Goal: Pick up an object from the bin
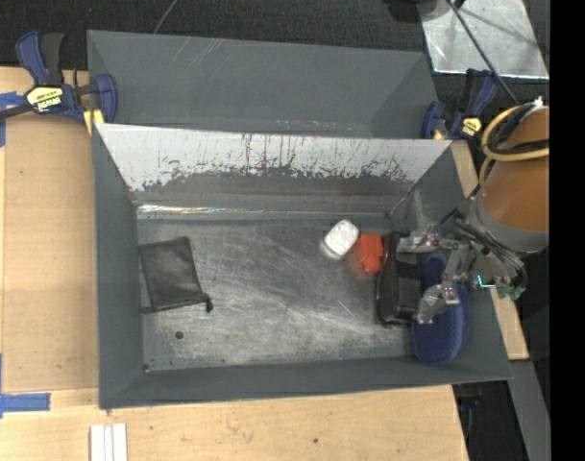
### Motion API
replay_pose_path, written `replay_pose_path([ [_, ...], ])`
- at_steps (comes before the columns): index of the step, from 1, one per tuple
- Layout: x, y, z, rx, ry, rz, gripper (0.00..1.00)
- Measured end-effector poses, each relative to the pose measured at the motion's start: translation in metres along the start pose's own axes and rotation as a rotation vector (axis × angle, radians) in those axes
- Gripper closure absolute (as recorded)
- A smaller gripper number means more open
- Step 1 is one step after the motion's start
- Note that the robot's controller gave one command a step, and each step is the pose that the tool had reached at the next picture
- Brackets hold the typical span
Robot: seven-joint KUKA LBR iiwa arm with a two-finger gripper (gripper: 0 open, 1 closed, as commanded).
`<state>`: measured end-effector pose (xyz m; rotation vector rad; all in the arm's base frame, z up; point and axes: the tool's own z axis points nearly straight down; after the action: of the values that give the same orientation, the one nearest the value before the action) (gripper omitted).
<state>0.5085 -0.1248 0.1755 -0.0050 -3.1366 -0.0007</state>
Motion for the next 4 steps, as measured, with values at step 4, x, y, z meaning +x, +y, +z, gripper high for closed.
replay_pose_path([
  [4,-0.023,0.001,0.067,-0.015,-0.029,-1.508,0.00],
])
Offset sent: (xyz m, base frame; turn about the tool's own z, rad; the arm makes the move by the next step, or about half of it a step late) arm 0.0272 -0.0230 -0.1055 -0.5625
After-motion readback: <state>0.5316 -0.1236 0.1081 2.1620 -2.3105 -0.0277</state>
